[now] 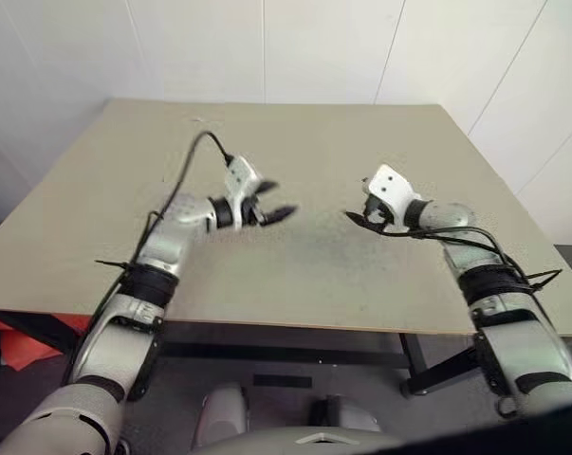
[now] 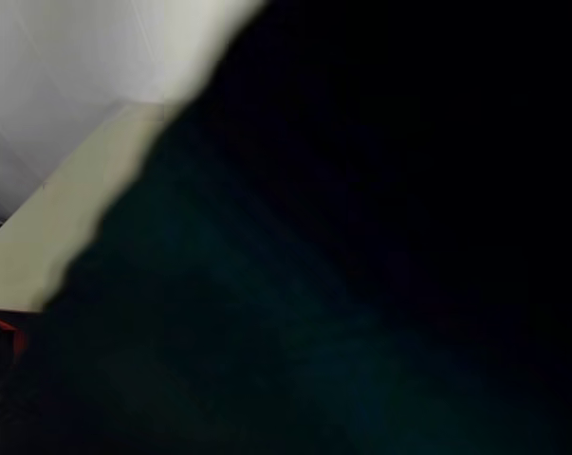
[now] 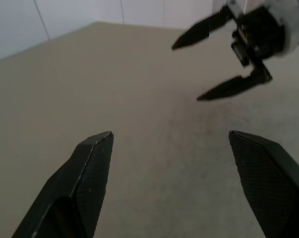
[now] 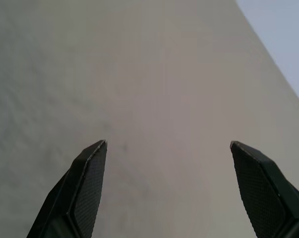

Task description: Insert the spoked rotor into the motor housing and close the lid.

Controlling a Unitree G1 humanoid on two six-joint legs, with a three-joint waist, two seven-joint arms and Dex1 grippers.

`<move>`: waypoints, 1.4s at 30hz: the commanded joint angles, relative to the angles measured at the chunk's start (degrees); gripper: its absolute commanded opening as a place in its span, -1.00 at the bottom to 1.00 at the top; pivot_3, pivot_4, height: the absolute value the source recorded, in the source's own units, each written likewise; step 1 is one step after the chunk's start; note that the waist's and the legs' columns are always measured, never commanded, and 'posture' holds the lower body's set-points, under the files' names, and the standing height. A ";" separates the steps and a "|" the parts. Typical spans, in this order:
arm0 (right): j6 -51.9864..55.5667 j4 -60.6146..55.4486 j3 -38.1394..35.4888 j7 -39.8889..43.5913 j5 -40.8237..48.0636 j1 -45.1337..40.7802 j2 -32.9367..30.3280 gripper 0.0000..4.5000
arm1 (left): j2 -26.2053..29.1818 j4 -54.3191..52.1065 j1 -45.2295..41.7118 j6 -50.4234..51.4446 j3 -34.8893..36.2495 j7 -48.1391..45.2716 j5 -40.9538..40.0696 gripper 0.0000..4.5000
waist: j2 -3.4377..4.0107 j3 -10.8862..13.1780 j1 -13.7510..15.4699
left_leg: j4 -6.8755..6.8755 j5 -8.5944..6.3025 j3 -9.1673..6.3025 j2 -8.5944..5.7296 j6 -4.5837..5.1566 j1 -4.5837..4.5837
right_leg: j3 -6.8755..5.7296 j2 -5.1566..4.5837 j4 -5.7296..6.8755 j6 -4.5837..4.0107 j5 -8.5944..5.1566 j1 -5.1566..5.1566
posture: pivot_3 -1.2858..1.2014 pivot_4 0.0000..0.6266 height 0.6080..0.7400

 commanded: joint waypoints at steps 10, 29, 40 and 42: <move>1.20 14.89 -6.33 -56.42 -9.82 -19.75 -5.82 1.00 | -13.74 30.82 -24.17 -32.01 2.57 55.77 23.95 0.76 | 0.50 0.13 -0.48 | 0.10 -0.03 -0.07 -0.15 0.28 -0.25 | 0.02 0.00 -0.23 0.18 0.22 -0.08 | 0.03 -1.00 1.00; 5.07 15.63 -13.11 5.72 7.40 -11.31 -3.25 1.00 | 3.57 7.30 -1.07 -5.27 18.09 -2.45 -4.12 0.76 | 0.73 0.19 1.35 | 1.96 -0.69 0.34 0.11 1.60 -1.94 | 0.02 -0.37 1.05 0.13 0.21 -1.59 | 0.03 -1.00 1.00; 5.65 11.36 -12.80 11.46 7.99 -9.53 -1.46 1.00 | 2.01 -2.03 3.40 1.34 18.43 -1.18 -4.23 0.76 | 0.71 0.38 -0.06 | 1.78 -0.75 0.95 -0.06 1.49 0.13 | 0.17 -0.92 0.50 0.58 -0.04 0.29 | 0.03 -1.00 1.00; 5.71 10.71 -12.91 11.78 7.97 -8.70 -1.75 1.00 | 2.80 -2.13 3.68 1.29 19.02 -0.99 -4.04 0.76 | 0.70 0.38 -0.36 | 1.77 -0.75 0.95 -0.05 1.50 0.12 | 0.17 -0.92 0.51 0.58 -0.04 0.23 | 0.03 -1.00 1.00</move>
